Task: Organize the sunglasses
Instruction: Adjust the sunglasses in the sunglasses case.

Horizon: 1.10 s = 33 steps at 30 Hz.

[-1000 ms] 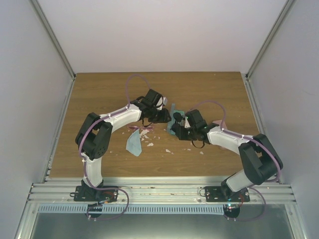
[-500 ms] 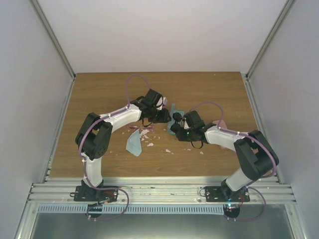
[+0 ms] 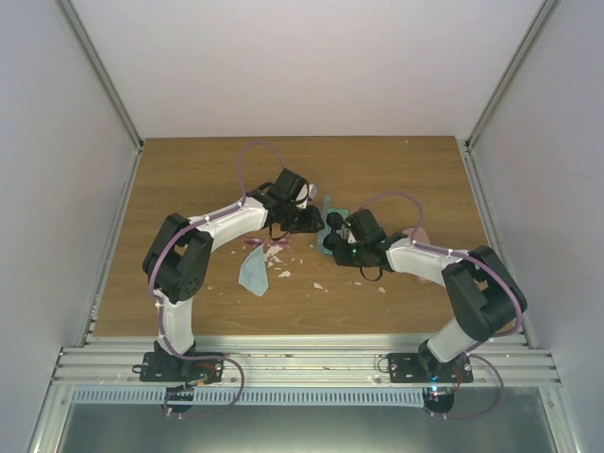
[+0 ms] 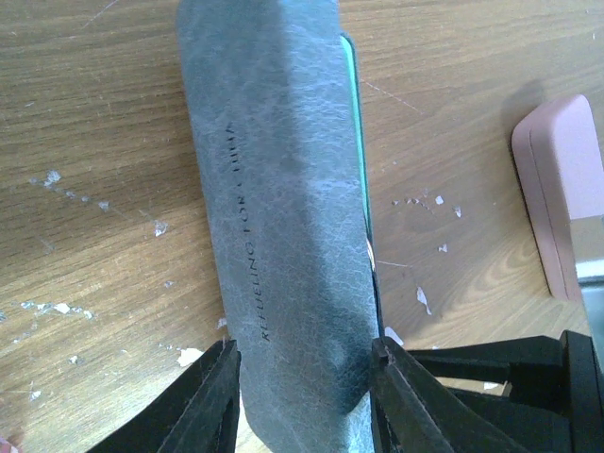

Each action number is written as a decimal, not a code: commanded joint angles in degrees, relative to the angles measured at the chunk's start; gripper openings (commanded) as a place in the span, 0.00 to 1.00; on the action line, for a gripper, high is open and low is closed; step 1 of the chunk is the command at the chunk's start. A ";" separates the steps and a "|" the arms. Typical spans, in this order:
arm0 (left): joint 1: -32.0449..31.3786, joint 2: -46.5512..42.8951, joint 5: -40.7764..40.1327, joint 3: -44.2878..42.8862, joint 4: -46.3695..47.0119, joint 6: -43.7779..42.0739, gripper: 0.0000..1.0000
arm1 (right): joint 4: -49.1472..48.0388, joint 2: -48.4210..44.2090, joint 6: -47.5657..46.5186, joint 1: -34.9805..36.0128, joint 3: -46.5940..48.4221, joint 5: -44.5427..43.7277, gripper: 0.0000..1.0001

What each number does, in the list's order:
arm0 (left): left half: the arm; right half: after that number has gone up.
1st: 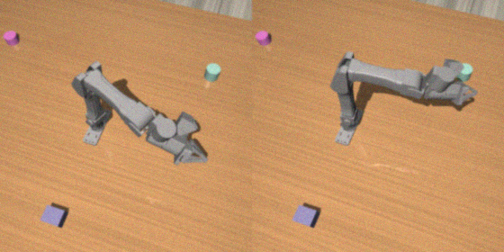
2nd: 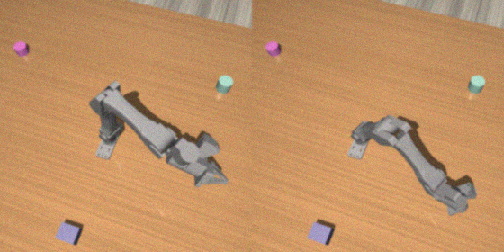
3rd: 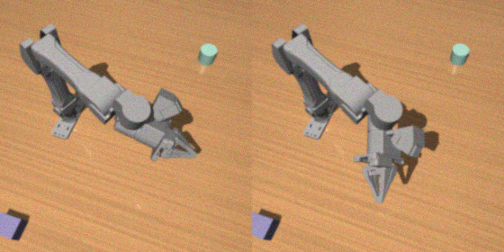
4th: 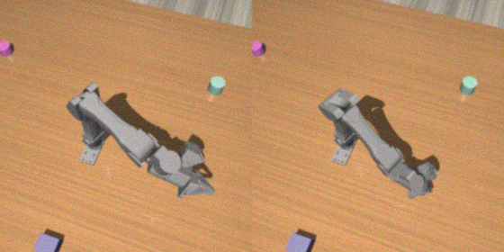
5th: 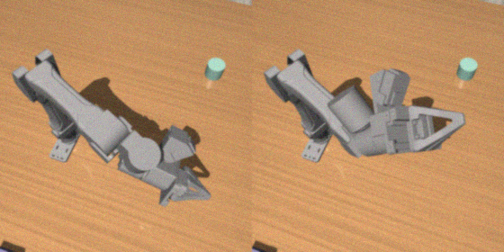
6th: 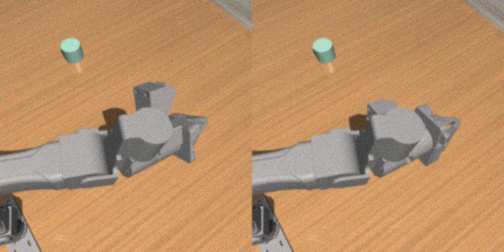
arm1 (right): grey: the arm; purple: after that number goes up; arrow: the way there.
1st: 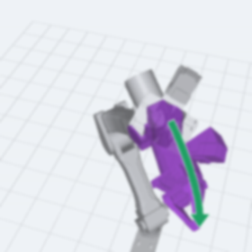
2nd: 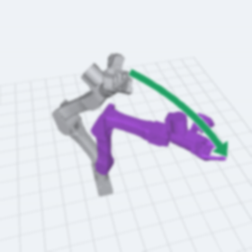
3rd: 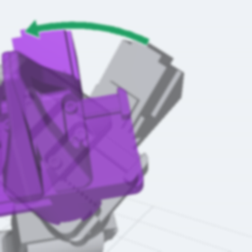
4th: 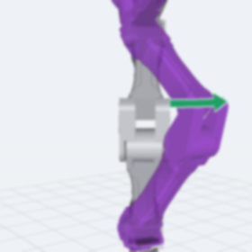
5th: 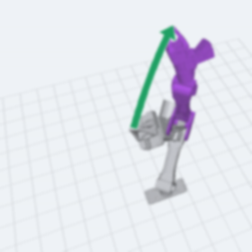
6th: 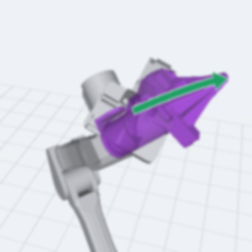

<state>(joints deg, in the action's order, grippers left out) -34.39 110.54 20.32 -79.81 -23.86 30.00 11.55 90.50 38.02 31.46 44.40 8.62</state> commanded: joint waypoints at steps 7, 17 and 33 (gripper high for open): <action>0.28 -0.10 -0.35 -0.24 0.77 -0.63 0.39 | -1.66 1.51 0.91 -0.06 1.29 -7.04 0.14; 0.70 -0.24 0.24 -1.13 1.13 -0.42 0.39 | -1.75 -5.46 -2.46 -0.96 -1.02 -2.67 0.14; 1.26 -0.42 0.74 -0.26 1.69 0.01 0.39 | -2.21 -0.57 -4.07 -0.98 -0.16 -1.04 0.10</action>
<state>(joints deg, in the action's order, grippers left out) -33.58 110.54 20.62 -79.81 -23.77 30.04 10.26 88.84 34.74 30.74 44.01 7.68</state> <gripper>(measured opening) 0.389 0.109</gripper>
